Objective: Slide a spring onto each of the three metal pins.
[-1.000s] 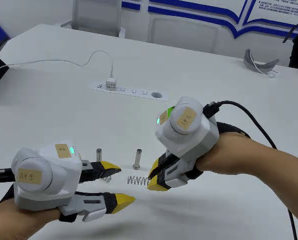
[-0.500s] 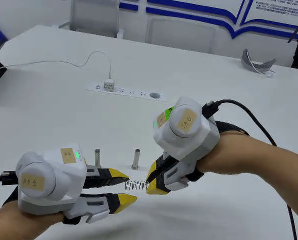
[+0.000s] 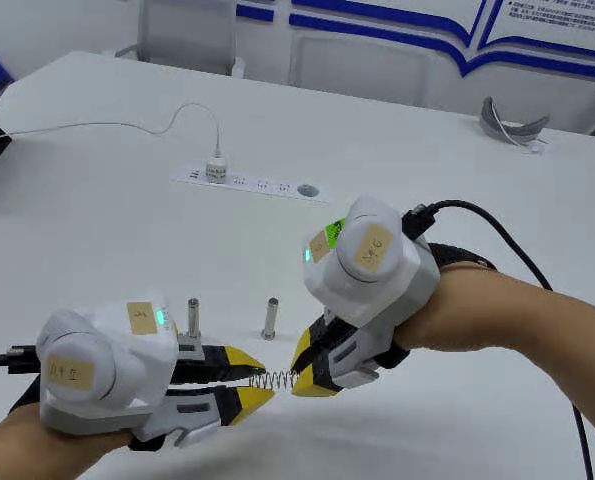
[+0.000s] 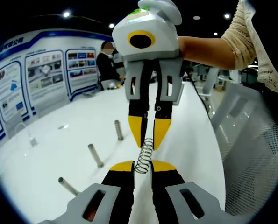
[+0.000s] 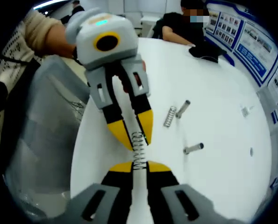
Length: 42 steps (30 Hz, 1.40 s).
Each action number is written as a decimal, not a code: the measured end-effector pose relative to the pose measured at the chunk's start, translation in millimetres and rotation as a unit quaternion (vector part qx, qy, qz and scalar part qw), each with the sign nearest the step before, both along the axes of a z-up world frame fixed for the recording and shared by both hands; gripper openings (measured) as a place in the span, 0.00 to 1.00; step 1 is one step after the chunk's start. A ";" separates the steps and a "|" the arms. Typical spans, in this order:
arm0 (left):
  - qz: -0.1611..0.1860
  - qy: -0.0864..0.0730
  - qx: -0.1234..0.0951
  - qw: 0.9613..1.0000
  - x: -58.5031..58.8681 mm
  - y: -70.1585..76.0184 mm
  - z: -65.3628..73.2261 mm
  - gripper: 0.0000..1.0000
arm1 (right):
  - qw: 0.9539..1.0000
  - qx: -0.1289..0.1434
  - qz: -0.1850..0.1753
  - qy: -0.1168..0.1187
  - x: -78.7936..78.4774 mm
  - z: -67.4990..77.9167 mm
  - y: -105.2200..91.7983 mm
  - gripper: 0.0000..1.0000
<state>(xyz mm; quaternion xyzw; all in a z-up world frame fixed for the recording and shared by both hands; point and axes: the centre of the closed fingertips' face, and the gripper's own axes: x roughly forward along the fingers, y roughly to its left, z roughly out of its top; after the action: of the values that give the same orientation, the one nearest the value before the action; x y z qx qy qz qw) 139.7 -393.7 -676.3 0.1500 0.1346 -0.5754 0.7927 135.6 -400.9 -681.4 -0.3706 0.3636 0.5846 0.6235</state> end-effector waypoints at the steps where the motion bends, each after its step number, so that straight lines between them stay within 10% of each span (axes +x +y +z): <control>1: -0.002 0.000 0.001 1.000 -0.2 -0.1 -0.2 0.13 | 1.000 0.000 0.001 0.000 -0.3 0.8 -0.2 0.12; 42: -0.007 -0.005 0.002 1.000 -3.3 -1.3 -0.4 0.11 | 0.999 0.036 0.025 -0.023 -5.1 40.9 30.8 0.12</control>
<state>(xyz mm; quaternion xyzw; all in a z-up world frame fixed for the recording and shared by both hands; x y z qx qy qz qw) 136.3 -395.0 -676.6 0.1560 0.1308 -0.5797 0.7890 130.5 -370.1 -640.5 -0.3706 0.3185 0.6036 0.6300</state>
